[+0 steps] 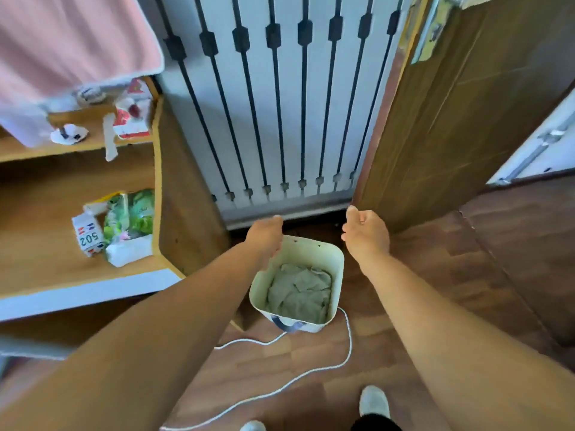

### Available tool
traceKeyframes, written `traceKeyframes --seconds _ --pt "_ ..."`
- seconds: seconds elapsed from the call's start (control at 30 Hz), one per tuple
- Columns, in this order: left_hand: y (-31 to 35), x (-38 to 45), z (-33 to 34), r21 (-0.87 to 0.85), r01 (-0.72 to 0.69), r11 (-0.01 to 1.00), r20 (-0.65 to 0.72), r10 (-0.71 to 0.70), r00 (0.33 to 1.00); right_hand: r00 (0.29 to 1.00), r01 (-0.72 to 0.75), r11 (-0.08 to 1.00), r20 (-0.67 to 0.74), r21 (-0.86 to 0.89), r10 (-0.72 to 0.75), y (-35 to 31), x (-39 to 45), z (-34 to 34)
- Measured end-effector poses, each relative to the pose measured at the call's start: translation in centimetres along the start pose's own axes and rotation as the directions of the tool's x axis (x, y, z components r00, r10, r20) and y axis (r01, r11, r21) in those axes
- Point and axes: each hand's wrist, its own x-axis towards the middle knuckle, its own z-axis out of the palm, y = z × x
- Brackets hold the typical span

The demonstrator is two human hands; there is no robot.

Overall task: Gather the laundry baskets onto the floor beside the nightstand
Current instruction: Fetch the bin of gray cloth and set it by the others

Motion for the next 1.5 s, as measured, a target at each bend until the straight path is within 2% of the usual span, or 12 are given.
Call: traceKeyframes --seconds 0.1,0.2,0.43,0.67,0.77,0.9,1.03,1.13,1.2,1.27,1.33,1.5 --pt "-1.0 2.6 1.6 -0.011 0.042 0.999 -0.116 -0.043 0.992 0.993 0.026 0.999 0.12 -0.019 -0.024 1.5 4.2 0.8" --pt "-3.0 5.2 3.9 0.005 0.171 0.985 -0.193 -0.166 0.967 0.977 0.032 0.998 0.214 -0.051 -0.021 3.4 7.9 2.5" --pt "-10.3 11.6 7.2 0.008 0.309 0.951 -0.364 -0.285 0.887 0.959 0.047 0.981 0.282 -0.186 0.008 10.7 13.5 8.4" --pt "-20.6 20.9 10.9 -0.096 0.41 0.907 -0.479 -0.403 0.78 0.927 0.075 0.96 0.374 -0.271 0.033 22.6 17.8 16.3" --pt "-23.8 24.0 11.5 -0.15 0.408 0.9 -0.507 -0.425 0.75 0.925 0.066 0.945 0.374 -0.321 0.063 26.4 19.2 18.9" --pt "-28.2 28.1 12.4 -0.208 0.407 0.889 -0.52 -0.453 0.724 0.94 0.141 0.893 0.341 -0.427 0.015 30.4 21.2 22.4" --pt "-31.0 31.3 12.8 -0.097 0.497 0.862 -0.559 -0.461 0.69 0.975 0.08 0.855 0.22 -0.512 0.04 33.2 23.6 24.4" --pt "-31.7 32.4 12.1 -0.146 0.495 0.857 -0.67 -0.453 0.587 0.981 -0.003 0.906 0.175 -0.424 0.086 34.5 25.2 24.9" --pt "-32.5 33.1 11.5 -0.191 0.486 0.853 -0.686 -0.47 0.555 0.977 -0.07 0.937 0.165 -0.344 0.134 35.5 26.2 25.4" --pt "-33.7 33.8 10.5 -0.201 0.494 0.846 -0.645 -0.494 0.583 0.967 -0.188 0.932 0.108 -0.31 0.231 35.8 27.1 25.6" --pt "-34.9 34.0 9.8 -0.156 0.48 0.863 -0.601 -0.469 0.648 0.95 -0.258 0.913 0.092 -0.316 0.3 36.1 27.4 25.4" --pt "-35.2 32.8 8.4 -0.136 0.444 0.886 -0.581 -0.434 0.688 0.958 -0.19 0.917 0.137 -0.351 0.251 34.9 26.2 24.7"
